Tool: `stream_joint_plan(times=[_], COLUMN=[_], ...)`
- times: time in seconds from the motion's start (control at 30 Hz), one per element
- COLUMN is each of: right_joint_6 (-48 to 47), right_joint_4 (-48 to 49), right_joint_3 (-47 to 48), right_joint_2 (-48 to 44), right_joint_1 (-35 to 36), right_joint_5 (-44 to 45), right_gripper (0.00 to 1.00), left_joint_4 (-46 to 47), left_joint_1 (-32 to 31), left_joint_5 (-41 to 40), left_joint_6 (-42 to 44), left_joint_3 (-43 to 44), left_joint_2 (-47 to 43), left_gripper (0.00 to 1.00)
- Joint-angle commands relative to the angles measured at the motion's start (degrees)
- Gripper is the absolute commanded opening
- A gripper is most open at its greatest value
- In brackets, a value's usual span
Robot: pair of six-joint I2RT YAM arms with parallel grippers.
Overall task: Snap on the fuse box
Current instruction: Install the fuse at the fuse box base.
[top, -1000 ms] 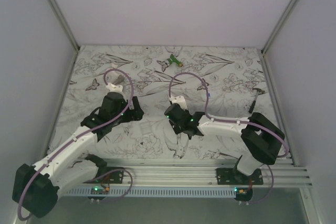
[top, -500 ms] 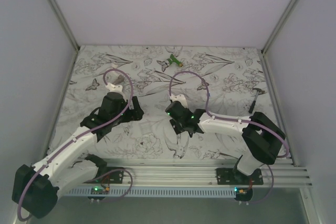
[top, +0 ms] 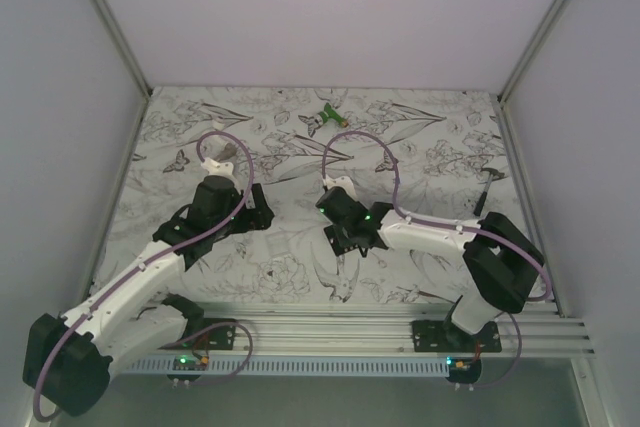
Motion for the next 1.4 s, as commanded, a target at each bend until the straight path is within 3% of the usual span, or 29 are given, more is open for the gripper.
stream_joint_plan(times=[0.0, 0.2, 0.4, 1.1, 1.37], right_joint_6=[-0.37, -0.43, -0.89, -1.5, 0.1], right_joint_4=[-1.24, -2.41, -3.54, -12.45, -13.53], right_joint_3=[2.14, 2.58, 3.4, 8.05, 3.88], right_joint_2=[-0.34, 1.18, 2.61, 15.61, 17.41], right_joint_1=[-0.77, -1.08, -1.15, -0.16, -0.14], right_joint_5=[-0.82, -1.47, -2.9, -7.97, -11.29], right_gripper=[0.22, 0.15, 0.0, 0.0, 0.0], left_joint_4=[-0.47, -0.46, -0.47, -0.42, -0.45], left_joint_1=[0.47, 0.47, 0.47, 0.5, 0.56], left_joint_5=[0.86, 0.83, 0.92, 0.52, 0.42], left_joint_6=[-0.05, -0.05, 0.01, -0.16, -0.21], left_joint_3=[-0.33, -0.33, -0.33, -0.38, -0.42], left_joint_2=[-0.8, -0.85, -0.87, -0.93, -1.19], left_gripper=[1.0, 1.0, 1.0, 1.0, 1.0])
